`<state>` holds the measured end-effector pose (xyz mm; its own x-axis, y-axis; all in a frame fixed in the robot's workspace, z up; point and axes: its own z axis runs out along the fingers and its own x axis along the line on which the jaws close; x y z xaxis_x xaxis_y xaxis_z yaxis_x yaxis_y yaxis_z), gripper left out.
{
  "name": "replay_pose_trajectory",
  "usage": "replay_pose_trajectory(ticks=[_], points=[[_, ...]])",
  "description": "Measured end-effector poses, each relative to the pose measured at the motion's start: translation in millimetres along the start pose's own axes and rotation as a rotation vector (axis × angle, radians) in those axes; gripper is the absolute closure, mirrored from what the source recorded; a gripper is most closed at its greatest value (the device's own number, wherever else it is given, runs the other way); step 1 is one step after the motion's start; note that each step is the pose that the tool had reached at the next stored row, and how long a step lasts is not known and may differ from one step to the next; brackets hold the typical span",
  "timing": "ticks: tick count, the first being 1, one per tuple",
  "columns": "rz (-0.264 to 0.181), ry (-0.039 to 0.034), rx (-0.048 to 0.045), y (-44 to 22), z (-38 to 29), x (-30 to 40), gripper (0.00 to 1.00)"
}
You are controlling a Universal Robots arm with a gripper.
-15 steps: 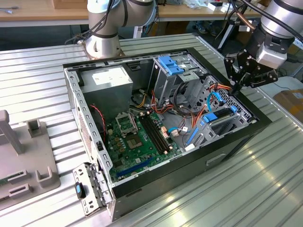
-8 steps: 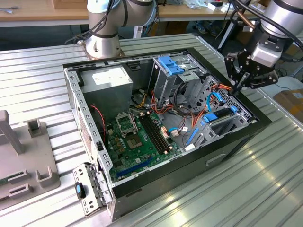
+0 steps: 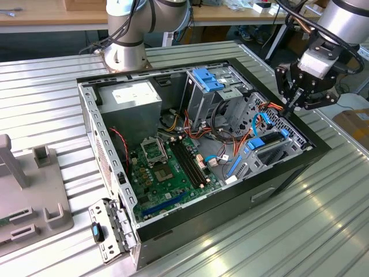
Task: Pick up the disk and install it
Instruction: 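Insert the first disk wire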
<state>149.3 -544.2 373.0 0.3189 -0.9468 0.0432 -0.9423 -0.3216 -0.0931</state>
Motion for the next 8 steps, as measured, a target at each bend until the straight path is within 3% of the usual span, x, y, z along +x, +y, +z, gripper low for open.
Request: replay_pose_trajectory(ticks=[5,6,7,8], points=[[0.079,0.0031,-0.0020,0.0,-0.1,0.0,0.84],[0.089,0.0006,-0.0014,0.0,-0.2,0.0,0.84],[0.101,-0.0091,0.0012,0.0,-0.1,0.0,0.84],[0.102,-0.0116,0.0019,0.0,-0.1,-0.1,0.84]])
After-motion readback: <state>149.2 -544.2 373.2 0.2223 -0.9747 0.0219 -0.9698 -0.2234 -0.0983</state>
